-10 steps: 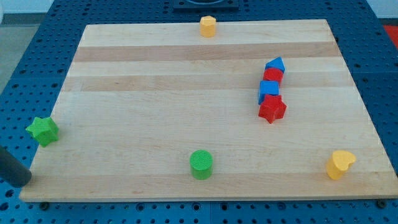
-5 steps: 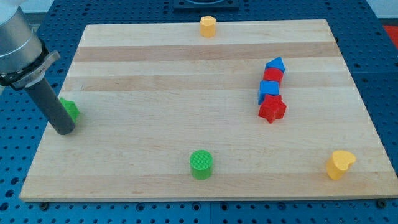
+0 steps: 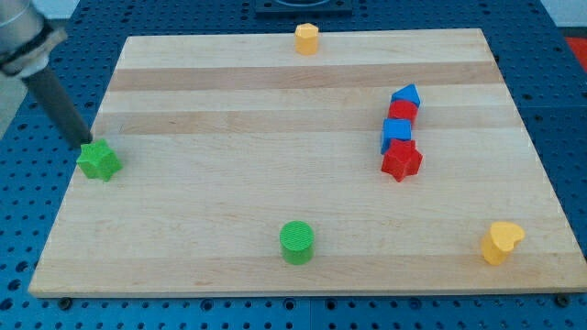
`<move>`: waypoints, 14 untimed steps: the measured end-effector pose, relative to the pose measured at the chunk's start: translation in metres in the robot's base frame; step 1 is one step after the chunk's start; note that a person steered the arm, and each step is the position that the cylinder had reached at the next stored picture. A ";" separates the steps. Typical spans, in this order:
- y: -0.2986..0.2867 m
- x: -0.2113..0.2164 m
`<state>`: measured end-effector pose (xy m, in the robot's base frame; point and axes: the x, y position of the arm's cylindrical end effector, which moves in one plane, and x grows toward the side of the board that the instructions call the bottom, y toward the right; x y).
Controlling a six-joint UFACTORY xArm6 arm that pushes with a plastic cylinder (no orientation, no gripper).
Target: Move the green star towards green circle
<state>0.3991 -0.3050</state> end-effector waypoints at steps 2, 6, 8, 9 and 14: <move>0.002 0.013; 0.045 0.105; 0.000 0.099; 0.000 0.054; 0.061 0.087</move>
